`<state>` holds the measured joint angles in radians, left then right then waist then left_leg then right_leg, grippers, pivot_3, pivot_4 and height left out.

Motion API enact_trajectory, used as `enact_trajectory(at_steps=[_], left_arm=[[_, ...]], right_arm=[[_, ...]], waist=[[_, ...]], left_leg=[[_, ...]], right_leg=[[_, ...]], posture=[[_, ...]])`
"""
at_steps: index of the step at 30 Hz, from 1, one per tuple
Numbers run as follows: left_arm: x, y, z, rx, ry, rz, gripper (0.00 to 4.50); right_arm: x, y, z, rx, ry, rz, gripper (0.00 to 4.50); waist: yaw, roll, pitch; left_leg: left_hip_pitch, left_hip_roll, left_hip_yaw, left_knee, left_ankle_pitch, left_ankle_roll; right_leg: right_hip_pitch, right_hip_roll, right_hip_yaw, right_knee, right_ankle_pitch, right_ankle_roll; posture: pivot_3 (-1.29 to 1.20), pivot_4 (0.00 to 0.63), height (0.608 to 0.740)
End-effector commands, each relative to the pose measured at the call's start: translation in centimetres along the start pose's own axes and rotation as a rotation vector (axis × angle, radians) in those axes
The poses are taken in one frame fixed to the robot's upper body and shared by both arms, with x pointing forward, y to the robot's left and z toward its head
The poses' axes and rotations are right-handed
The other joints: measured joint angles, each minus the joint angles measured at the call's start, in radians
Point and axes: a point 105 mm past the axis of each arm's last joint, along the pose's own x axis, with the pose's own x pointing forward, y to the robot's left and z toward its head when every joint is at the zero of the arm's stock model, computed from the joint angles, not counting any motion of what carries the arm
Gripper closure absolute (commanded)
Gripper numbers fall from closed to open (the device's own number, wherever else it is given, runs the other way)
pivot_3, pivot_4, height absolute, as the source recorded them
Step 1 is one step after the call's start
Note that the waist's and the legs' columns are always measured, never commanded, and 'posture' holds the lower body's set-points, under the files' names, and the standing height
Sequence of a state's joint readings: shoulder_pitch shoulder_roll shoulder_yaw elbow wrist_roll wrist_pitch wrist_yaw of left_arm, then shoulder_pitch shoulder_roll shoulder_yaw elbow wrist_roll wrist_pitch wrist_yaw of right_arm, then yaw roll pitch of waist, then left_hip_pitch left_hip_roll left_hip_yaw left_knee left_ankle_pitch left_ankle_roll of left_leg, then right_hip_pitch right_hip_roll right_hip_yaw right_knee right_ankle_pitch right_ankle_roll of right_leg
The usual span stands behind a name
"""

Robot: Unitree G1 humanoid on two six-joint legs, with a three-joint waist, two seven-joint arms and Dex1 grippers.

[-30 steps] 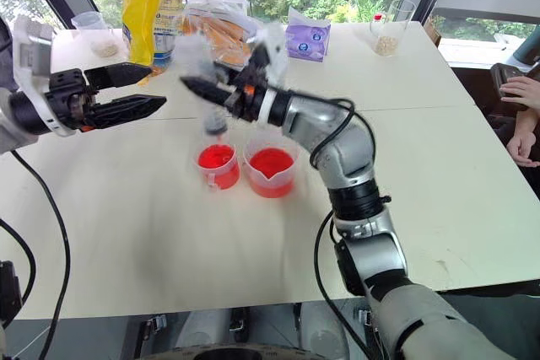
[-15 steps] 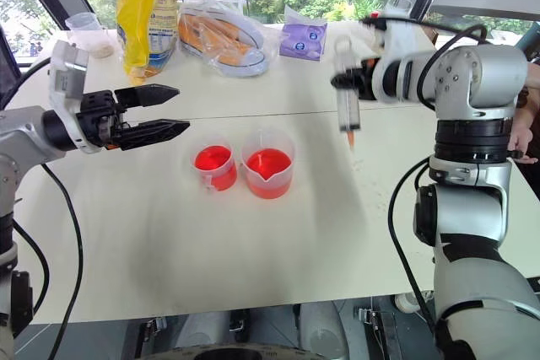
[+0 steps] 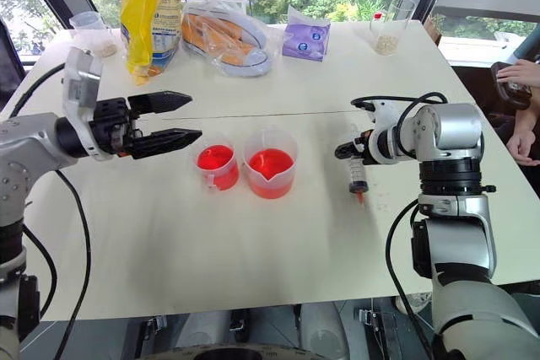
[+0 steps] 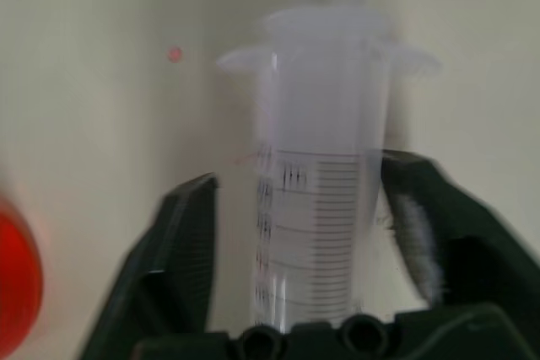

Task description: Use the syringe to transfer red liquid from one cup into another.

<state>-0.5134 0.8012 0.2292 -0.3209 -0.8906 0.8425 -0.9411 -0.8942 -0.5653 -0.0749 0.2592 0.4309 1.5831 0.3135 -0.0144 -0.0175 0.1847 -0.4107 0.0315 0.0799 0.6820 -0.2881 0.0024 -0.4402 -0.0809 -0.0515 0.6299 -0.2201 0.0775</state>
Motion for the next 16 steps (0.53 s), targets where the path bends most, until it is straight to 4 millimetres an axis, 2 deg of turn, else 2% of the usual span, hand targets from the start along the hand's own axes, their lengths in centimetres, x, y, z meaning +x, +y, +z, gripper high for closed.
enact_trajectory(at_steps=[1, 6, 9, 13, 16], left_arm=[[0.0, -0.7, 0.7, 0.023, -0.019, -0.012, 0.00], [-0.5, -1.1, 0.3, 0.023, 0.014, -0.015, 0.00], [-1.0, -1.1, 0.1, 0.025, 0.034, -0.006, 0.00], [-1.4, -1.2, -0.1, 0.031, 0.050, 0.007, 0.00], [-1.5, -1.3, 0.0, 0.028, 0.043, 0.016, 0.00]], right_arm=[[-1.0, 0.3, 1.2, -0.027, -0.060, 0.001, 0.06], [-4.3, 1.7, 3.1, -0.286, -0.188, 0.050, 0.06], [-7.4, 3.5, 3.8, -0.434, -0.278, 0.156, 0.06], [-10.9, 5.5, 3.6, -0.552, -0.351, 0.270, 0.06], [-12.0, 6.4, 2.7, -0.613, -0.362, 0.313, 0.06]], waist=[[0.000, 0.000, 0.000], [0.001, 0.001, 0.001], [0.001, 0.001, 0.001], [0.000, 0.001, 0.001], [0.002, 0.001, 0.001]], left_leg=[[0.000, 0.000, 0.000, 0.000, 0.000, 0.000], [0.000, 0.000, 0.000, 0.000, 0.000, 0.000], [0.000, 0.000, 0.000, 0.000, 0.000, 0.000], [0.000, 0.000, 0.000, 0.000, 0.000, 0.000], [0.000, 0.001, 0.000, 0.000, 0.000, 0.000]], right_leg=[[0.000, 0.000, 0.000, 0.000, 0.000, 0.000], [0.000, 0.000, 0.000, 0.000, 0.000, 0.000], [0.000, 0.000, 0.000, -0.001, 0.000, 0.000], [0.000, 0.001, 0.000, -0.001, 0.000, 0.000], [0.000, 0.000, 0.000, -0.001, 0.000, 0.000]], posture=[[0.00, 0.150, 0.740], [0.00, 0.150, 0.740], [0.00, 0.150, 0.740], [0.00, 0.150, 0.740], [0.00, 0.150, 0.740]])
